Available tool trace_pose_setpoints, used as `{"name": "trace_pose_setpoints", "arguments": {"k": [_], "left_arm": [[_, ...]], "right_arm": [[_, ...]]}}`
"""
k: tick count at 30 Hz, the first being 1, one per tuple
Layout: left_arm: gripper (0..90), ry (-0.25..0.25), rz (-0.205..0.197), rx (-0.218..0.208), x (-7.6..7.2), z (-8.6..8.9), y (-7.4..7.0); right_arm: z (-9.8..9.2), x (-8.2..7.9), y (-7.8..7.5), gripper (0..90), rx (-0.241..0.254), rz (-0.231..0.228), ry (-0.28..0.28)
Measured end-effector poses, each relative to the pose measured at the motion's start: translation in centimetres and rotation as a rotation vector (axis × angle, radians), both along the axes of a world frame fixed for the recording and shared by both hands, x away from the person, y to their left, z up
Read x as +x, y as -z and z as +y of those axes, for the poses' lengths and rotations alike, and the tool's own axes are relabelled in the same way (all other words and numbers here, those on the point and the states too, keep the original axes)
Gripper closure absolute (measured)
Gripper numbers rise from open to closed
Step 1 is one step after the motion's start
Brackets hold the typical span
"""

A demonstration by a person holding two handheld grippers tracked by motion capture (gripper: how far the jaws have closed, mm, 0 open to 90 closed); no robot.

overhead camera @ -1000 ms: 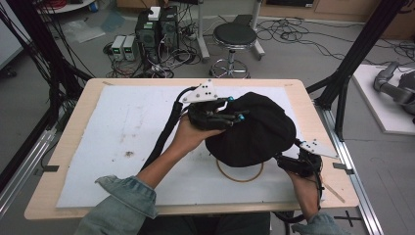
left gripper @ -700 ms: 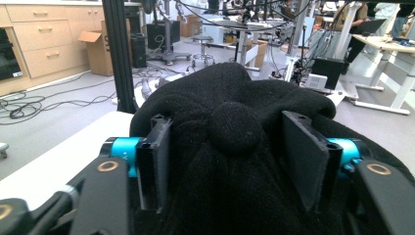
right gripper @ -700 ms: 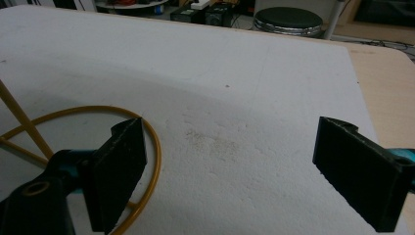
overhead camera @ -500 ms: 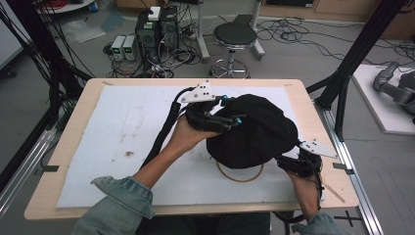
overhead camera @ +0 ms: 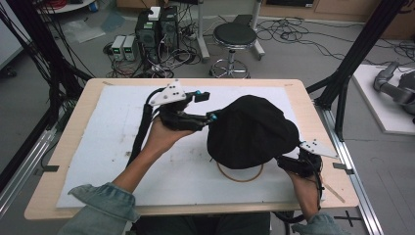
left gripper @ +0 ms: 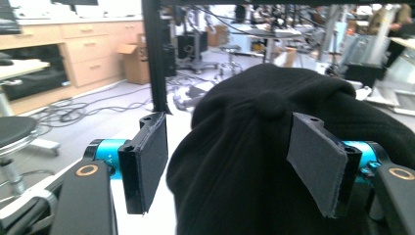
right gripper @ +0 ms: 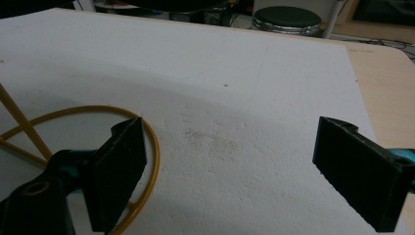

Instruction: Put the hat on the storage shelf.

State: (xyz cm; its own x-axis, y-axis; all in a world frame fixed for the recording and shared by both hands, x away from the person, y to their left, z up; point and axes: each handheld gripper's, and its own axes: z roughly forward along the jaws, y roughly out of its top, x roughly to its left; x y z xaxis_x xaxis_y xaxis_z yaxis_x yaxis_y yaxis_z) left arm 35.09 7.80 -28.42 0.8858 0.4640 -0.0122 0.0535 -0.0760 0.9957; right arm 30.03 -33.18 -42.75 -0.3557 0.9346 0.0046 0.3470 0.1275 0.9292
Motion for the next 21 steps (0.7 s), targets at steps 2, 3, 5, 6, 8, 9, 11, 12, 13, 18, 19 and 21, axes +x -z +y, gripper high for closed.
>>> {"name": "trace_pose_setpoints", "arguments": {"k": [2, 3, 5, 6, 8, 9, 11, 12, 13, 18, 19, 21], "left_arm": [[30.9, -0.032, 0.003, -0.013, -0.2, 1.3, 0.3], [30.9, -0.041, 0.006, -0.017, -0.2, 1.8, 0.4], [30.7, -0.073, 0.014, -0.021, -0.4, 2.9, 0.8], [30.1, -0.087, 0.015, -0.028, -0.5, 3.5, 1.0], [29.9, -0.112, 0.017, -0.026, -0.6, 4.5, 1.3], [29.7, -0.126, 0.013, -0.02, -0.7, 4.8, 1.5], [29.4, -0.163, 0.001, -0.003, -0.8, 5.6, 1.8], [29.3, -0.176, 0.002, 0.001, -0.9, 6.0, 2.0], [29.2, -0.193, 0.003, 0.006, -0.9, 6.5, 2.2], [26.8, -0.268, 0.0, 0.031, -1.4, 8.6, 3.1], [26.8, -0.281, -0.001, 0.034, -1.5, 8.9, 3.3], [26.0, -0.31, 0.0, 0.038, -1.8, 9.7, 3.8]], "right_arm": [[0.1, 0.0, 0.0, 12.5, 0.003, 0.007, -0.002], [0.1, 0.0, 0.0, 12.5, 0.003, 0.007, -0.002], [0.1, 0.0, 0.0, 12.5, 0.006, 0.008, 0.003], [0.1, 0.0, 0.0, 12.5, 0.004, 0.004, 0.002], [0.1, 0.0, 0.0, 12.4, 0.006, 0.008, 0.004], [0.1, 0.0, 0.0, 12.5, 0.004, 0.01, 0.002], [0.0, 0.0, 0.0, 12.4, 0.002, 0.004, 0.002], [0.0, 0.0, 0.0, 12.4, 0.004, 0.005, 0.002], [0.0, 0.0, 0.0, 12.5, 0.002, 0.005, 0.004], [-0.1, 0.0, 0.1, 12.4, 0.002, 0.006, 0.007], [-0.1, 0.0, 0.1, 12.4, 0.002, 0.006, 0.007], [-0.1, 0.0, 0.1, 12.5, 0.006, 0.009, 0.009]]}}
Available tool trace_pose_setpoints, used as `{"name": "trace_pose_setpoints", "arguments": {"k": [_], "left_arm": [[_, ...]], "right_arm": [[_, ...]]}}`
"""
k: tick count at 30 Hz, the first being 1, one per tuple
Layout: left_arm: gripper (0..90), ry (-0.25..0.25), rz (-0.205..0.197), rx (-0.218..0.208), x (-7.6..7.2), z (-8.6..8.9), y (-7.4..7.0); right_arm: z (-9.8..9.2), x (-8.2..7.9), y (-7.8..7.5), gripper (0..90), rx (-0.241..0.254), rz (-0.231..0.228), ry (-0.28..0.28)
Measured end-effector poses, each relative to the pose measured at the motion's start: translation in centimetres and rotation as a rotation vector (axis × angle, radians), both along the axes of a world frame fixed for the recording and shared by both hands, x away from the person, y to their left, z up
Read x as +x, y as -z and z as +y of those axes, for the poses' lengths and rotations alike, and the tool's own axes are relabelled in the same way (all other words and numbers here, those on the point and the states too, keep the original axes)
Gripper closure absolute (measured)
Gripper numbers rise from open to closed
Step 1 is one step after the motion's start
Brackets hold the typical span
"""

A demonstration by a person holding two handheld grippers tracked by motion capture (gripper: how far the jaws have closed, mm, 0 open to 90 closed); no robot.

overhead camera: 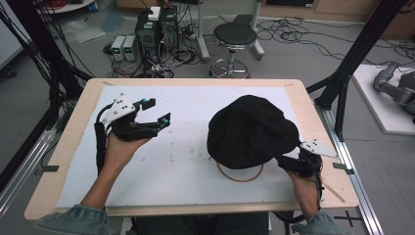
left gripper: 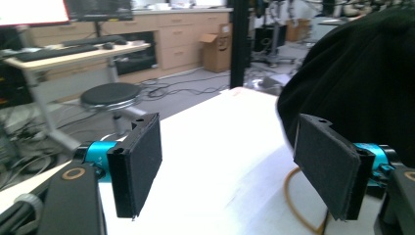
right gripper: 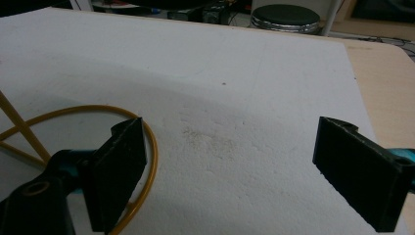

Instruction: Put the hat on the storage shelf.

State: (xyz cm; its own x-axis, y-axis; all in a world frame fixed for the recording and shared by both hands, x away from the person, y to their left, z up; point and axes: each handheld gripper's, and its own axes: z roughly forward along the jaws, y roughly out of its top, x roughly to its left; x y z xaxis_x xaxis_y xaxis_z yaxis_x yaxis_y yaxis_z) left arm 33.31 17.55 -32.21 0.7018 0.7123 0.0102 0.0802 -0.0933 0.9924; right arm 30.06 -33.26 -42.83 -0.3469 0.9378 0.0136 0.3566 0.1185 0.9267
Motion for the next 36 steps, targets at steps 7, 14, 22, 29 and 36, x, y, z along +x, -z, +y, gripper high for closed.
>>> {"name": "trace_pose_setpoints", "arguments": {"k": [7, 14, 22, 29, 36], "left_arm": [[25.0, -0.099, 0.031, 0.009, -0.7, 3.0, 2.1], [22.5, -0.183, 0.027, 0.023, -1.7, 5.3, 3.4], [21.3, -0.264, 0.053, 0.053, -2.9, 7.3, 5.6], [20.9, -0.315, 0.068, 0.043, -3.4, 8.7, 7.1], [20.7, -0.352, 0.08, 0.049, -3.5, 9.8, 7.7]], "right_arm": [[0.0, 0.1, 0.0, 12.5, 0.004, 0.0, 0.005], [0.1, 0.3, 0.0, 12.5, 0.004, -0.002, 0.002], [0.2, 0.2, 0.0, 12.4, 0.0, 0.001, 0.005], [0.2, 0.2, 0.0, 12.4, -0.007, 0.0, 0.009], [0.2, 0.1, -0.1, 12.4, -0.007, -0.003, 0.006]]}}
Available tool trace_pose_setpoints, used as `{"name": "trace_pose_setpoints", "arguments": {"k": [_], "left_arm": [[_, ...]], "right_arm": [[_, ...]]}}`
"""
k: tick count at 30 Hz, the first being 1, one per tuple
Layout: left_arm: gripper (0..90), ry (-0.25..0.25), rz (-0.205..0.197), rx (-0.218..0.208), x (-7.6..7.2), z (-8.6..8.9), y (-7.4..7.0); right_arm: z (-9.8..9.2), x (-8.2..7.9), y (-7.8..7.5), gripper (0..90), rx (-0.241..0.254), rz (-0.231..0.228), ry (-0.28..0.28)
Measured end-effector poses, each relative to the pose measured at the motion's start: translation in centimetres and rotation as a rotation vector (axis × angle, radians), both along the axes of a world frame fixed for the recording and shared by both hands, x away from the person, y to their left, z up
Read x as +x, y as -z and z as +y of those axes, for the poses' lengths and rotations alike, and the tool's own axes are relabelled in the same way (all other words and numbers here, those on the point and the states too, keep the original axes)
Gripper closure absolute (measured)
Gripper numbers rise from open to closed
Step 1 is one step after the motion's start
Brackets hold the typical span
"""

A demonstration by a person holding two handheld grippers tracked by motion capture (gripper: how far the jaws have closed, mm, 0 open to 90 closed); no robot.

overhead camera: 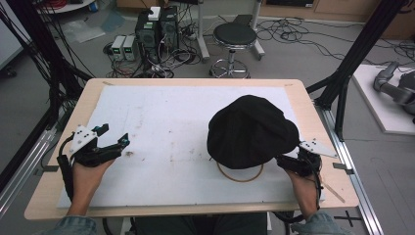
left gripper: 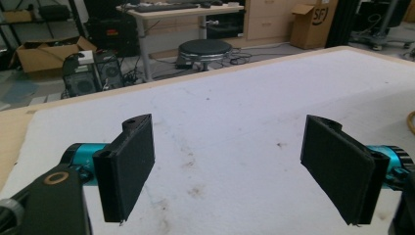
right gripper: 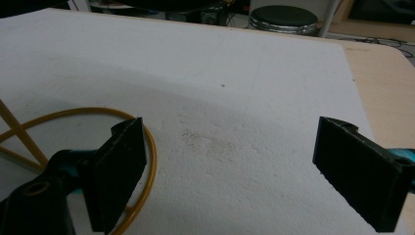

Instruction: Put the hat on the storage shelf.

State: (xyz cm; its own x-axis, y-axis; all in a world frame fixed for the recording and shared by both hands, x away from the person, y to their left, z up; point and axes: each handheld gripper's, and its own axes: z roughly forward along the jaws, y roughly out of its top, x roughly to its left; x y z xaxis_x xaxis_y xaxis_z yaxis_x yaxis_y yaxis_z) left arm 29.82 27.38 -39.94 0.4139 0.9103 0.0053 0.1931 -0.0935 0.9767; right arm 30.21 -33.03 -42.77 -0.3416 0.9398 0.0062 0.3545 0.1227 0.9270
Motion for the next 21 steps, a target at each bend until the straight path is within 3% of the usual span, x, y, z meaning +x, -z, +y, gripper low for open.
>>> {"name": "trace_pose_setpoints", "arguments": {"k": [21], "left_arm": [[20.5, -0.012, 0.02, 0.026, 0.17, 0.3, 0.75]], "right_arm": [[0.01, 0.01, -0.02, 12.4, -0.002, -0.004, -0.001]]}}
